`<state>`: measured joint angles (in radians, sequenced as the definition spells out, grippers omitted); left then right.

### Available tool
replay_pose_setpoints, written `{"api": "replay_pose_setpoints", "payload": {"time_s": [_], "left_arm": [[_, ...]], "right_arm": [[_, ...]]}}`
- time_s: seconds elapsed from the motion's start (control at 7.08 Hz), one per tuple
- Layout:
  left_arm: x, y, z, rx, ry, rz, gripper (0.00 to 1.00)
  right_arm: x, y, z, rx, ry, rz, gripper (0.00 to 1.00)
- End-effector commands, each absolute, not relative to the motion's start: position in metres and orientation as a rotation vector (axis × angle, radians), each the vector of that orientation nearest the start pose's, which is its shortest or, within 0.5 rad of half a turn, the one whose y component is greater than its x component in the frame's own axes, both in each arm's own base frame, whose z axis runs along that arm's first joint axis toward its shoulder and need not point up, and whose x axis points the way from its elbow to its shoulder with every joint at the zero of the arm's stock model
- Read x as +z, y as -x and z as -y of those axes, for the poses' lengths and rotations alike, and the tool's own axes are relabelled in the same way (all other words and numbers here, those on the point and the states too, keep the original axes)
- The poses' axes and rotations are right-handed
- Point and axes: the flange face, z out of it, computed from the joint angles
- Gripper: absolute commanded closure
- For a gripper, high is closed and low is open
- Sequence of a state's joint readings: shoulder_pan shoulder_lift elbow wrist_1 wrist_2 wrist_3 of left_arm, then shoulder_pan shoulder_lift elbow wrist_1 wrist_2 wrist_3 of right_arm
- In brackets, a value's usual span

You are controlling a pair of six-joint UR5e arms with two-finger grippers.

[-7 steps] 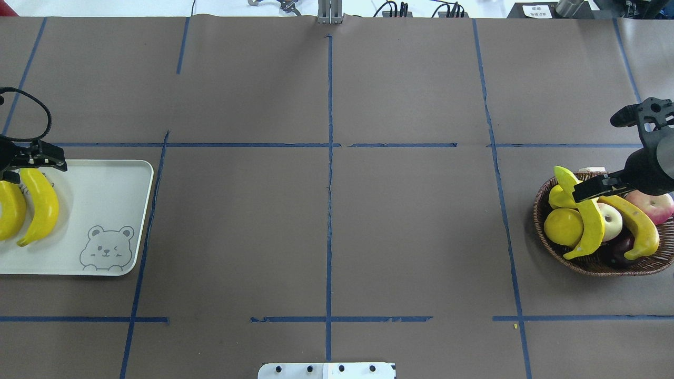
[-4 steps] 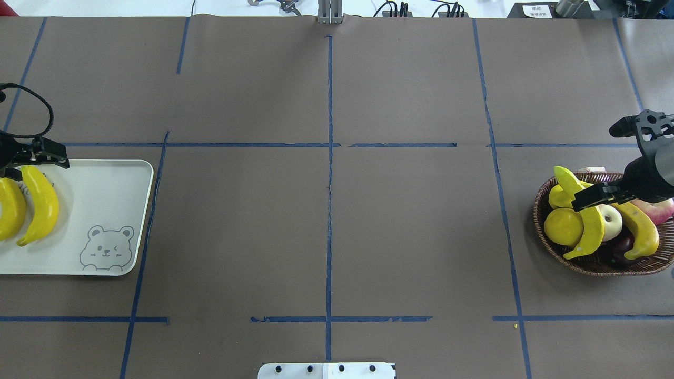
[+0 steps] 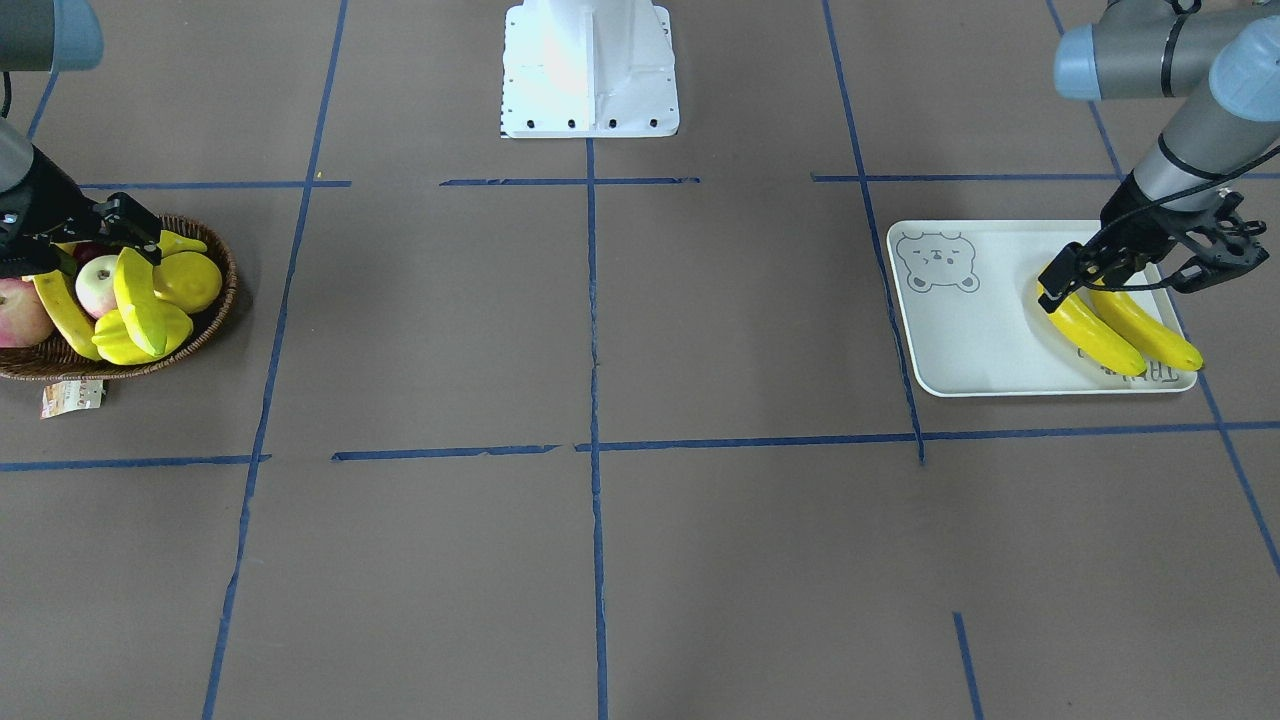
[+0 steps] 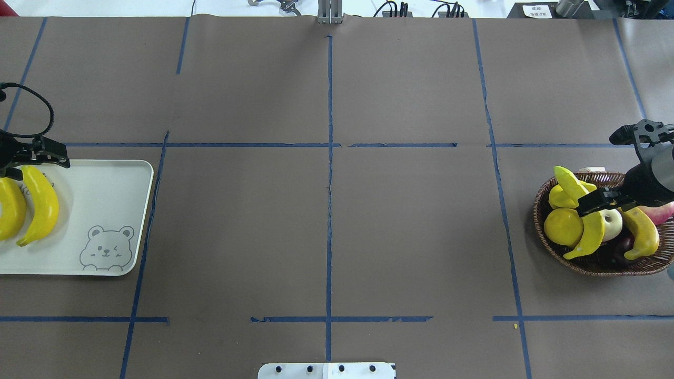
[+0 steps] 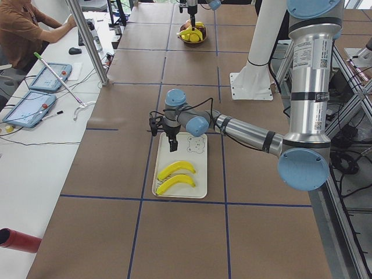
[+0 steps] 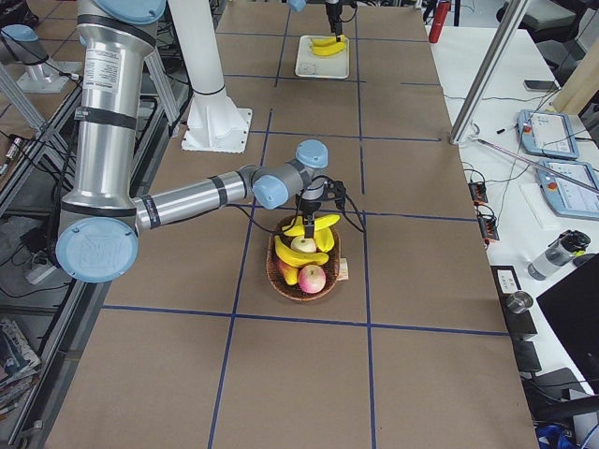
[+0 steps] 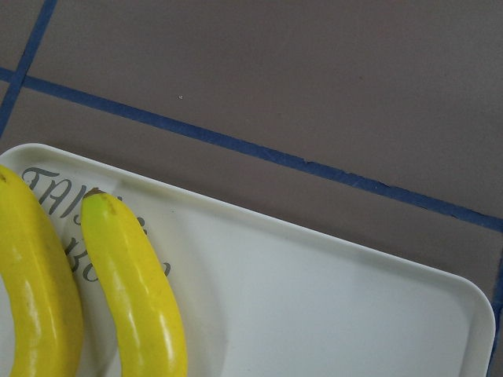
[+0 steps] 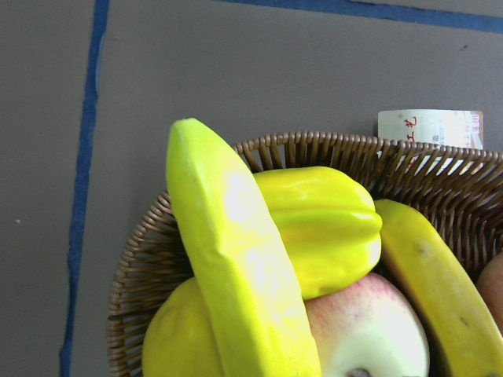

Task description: Transfer all bananas from basket to plate

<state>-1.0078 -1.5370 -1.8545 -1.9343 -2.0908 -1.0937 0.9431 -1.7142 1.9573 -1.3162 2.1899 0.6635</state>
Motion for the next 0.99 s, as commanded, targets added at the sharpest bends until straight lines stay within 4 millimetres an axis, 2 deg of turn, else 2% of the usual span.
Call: {"api": "replay_pose_setpoints", "payload": {"time_s": [0.0,0.42,0.85], "left_arm": [[0.504,-0.195,0.466,-0.344,-0.036,-0.784,0.0],[0.502,-0.196,0.466,-0.341,-0.038,-0.786,0.0],[0.5,-0.197,0.467,-0.339,-0.039,-0.789,0.0]], "right_arm": [[0.513,0.203,0.405,-0.122,-0.011,0.779,0.11],[0.511,0.214,0.398,-0.155,0.022,0.807,0.11],[0.52,0.218,0.398,-0.156,0.037,0.798,0.13]]}}
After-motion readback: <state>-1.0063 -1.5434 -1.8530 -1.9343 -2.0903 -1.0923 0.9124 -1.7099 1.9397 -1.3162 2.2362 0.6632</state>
